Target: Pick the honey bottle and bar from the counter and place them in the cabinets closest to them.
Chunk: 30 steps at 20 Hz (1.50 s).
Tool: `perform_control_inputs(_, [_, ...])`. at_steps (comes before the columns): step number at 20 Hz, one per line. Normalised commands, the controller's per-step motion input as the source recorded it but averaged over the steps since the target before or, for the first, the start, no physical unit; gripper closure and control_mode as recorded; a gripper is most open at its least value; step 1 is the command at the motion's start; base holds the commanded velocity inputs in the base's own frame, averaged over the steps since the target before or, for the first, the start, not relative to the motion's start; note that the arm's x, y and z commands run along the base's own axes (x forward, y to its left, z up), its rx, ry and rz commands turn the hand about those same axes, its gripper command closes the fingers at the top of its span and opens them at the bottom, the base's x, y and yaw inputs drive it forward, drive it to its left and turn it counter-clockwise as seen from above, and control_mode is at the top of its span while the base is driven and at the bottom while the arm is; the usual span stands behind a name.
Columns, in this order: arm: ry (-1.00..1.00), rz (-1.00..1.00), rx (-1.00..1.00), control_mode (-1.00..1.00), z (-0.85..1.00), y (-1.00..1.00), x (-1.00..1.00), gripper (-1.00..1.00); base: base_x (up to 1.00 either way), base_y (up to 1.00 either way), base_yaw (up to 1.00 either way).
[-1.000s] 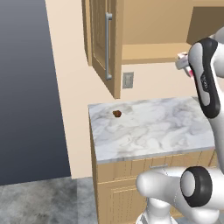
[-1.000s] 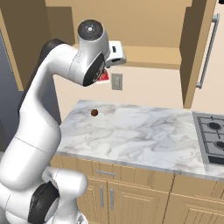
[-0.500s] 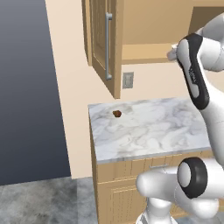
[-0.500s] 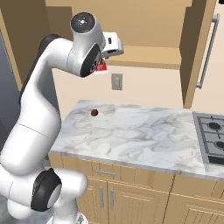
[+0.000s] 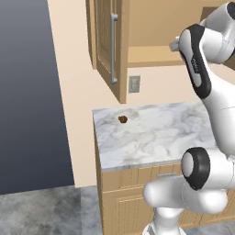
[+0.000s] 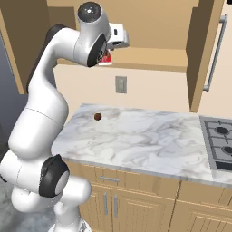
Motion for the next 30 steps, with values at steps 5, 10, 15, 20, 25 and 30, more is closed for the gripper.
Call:
perform_control_inputs(5, [-0.08, 0.0, 0.04, -1.0, 0.0, 0.0, 0.25, 1.0, 0.0, 0.0, 0.0])
perform_control_inputs(10, [-0.08, 0.0, 0.01, -1.0, -0.02, 0.0, 0.29, 1.0, 0.0, 0.0, 0.0])
perform_control_inputs(15, [-0.08, 0.0, 0.01, -1.0, 0.0, 0.0, 0.44, 1.0, 0.0, 0.0, 0.0])
perform_control_inputs(20, [-0.04, 0.0, 0.0, -1.0, -0.02, 0.0, 0.38, 1.0, 0.0, 0.0, 0.0])
perform_control_inputs(25, [-0.02, 0.0, 0.0, -1.0, 0.0, 0.0, 0.26, 1.0, 0.0, 0.0, 0.0])
perform_control_inputs(30, [-0.03, 0.0, -0.01, -1.0, -0.04, 0.0, 0.01, 1.0, 0.0, 0.0, 0.0])
